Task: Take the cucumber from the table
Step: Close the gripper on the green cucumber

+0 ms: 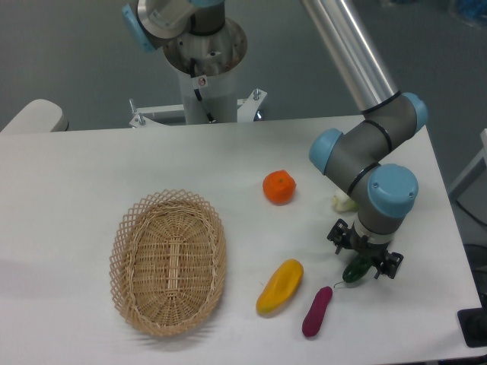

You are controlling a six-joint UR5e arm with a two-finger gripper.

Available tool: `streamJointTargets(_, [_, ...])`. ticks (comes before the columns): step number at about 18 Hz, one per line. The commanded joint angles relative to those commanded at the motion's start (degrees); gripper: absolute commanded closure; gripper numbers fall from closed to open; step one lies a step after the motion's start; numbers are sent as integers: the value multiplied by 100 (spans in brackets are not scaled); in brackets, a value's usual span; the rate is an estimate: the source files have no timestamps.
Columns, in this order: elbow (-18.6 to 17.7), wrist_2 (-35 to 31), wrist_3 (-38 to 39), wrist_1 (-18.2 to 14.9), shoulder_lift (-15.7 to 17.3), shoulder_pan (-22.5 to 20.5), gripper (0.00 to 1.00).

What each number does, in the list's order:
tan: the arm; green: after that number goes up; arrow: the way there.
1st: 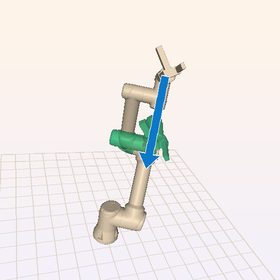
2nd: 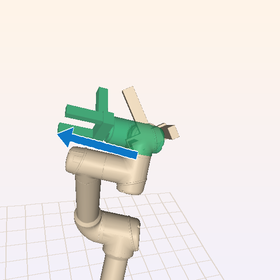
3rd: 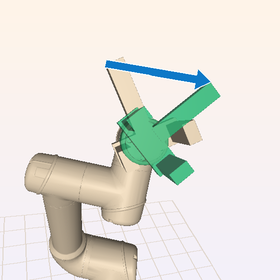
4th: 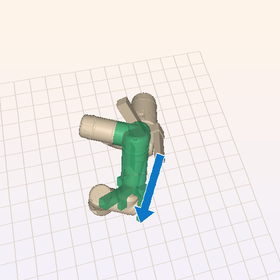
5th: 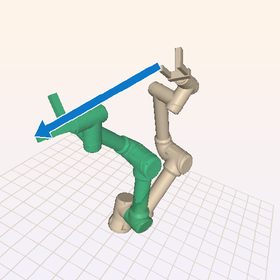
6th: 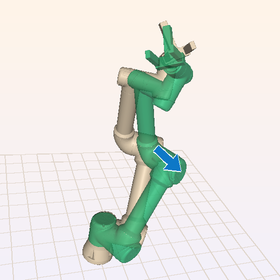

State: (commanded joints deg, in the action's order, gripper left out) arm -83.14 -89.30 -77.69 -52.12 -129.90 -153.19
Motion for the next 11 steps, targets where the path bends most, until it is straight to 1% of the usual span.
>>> streamJointTargets(1, [9, 0, -9, 0, 0, 0, 24])
streamJointTargets(4, [70, 0, -9, 0, 0, 0, 62])
streamJointTargets(6, [70, 0, -9, 0, 9, 0, 79])
streamJointTargets(7, [79, 0, -9, 0, 9, 0, 82])
streamJointTargets(11, [167, 0, -18, -26, 52, 0, 82])
